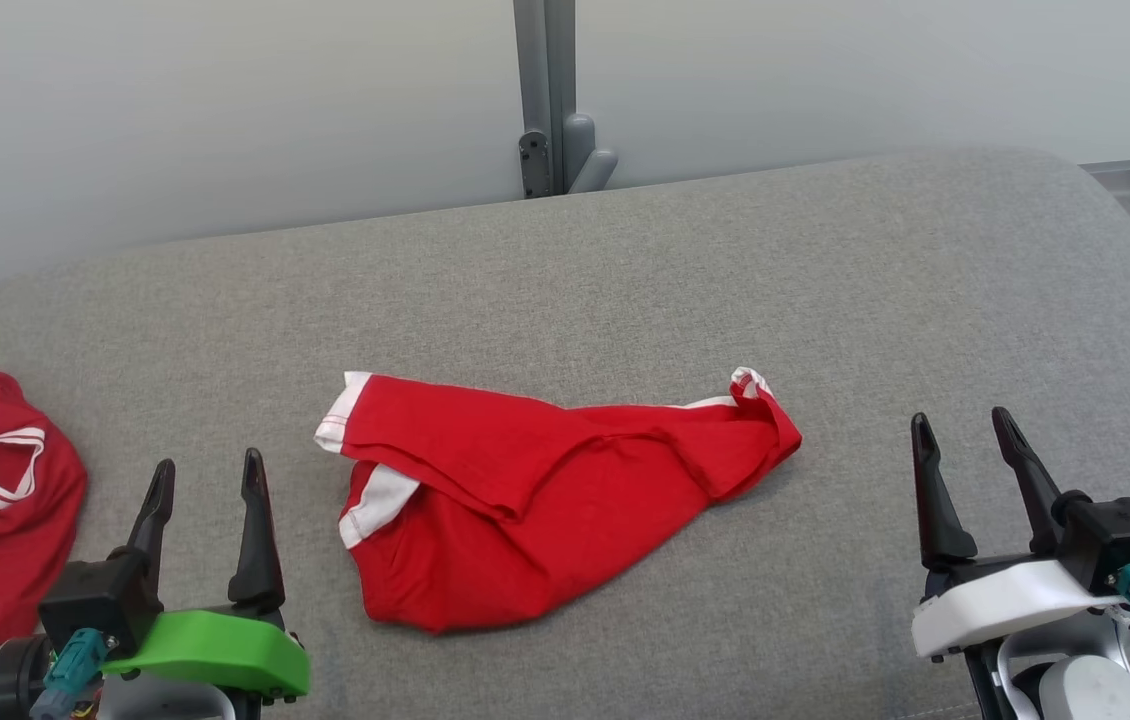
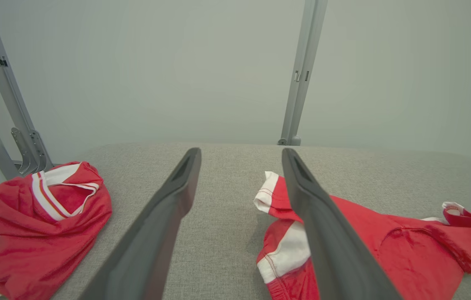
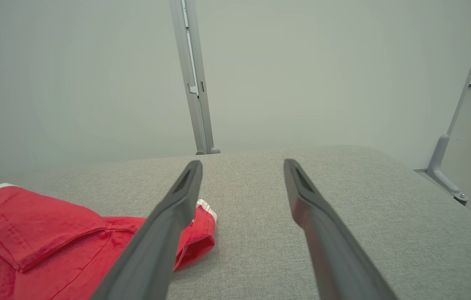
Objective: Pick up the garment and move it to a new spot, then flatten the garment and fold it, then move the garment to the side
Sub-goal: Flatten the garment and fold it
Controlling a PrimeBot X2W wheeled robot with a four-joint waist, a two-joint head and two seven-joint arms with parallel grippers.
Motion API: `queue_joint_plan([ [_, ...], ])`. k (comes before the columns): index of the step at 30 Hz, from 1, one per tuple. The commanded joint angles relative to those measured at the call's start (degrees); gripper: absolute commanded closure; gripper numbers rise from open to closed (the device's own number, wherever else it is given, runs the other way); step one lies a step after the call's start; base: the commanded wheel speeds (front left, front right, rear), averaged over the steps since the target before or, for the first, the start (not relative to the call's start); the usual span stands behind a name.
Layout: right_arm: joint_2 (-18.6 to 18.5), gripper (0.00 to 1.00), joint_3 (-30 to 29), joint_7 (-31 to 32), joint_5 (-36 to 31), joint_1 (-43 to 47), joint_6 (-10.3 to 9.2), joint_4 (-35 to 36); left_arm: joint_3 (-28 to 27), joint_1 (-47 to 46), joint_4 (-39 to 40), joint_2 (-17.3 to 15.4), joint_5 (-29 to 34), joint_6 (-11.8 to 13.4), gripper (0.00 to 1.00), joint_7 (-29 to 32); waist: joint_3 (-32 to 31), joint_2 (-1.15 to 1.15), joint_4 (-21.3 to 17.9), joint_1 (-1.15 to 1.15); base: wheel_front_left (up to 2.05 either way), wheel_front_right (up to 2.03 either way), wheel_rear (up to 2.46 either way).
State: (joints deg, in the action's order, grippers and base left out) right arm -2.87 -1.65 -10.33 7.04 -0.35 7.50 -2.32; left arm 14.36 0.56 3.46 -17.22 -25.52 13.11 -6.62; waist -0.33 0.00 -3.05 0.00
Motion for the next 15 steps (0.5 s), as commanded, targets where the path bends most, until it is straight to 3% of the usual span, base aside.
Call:
queue_joint_plan([
  [1, -0.1, 0.0, -0.1, -0.1, 0.4, 0.1, -0.02, 0.0, 0.0, -0.2, 0.0, -0.5, 0.2, 0.2, 0.0, -0.1, 0.0, 0.0, 0.0, 0.0, 0.0, 0.0, 0.0],
  [15, -0.1, 0.0, 0.1, -0.4, 0.2, -0.5, -0.01, -0.9, 0.3, -0.8, 0.2, -0.6, 0.0, 0.7, 0.0, 0.2, 0.2, 0.0, 0.1, 0.0, 0.0, 0.0, 0.0],
])
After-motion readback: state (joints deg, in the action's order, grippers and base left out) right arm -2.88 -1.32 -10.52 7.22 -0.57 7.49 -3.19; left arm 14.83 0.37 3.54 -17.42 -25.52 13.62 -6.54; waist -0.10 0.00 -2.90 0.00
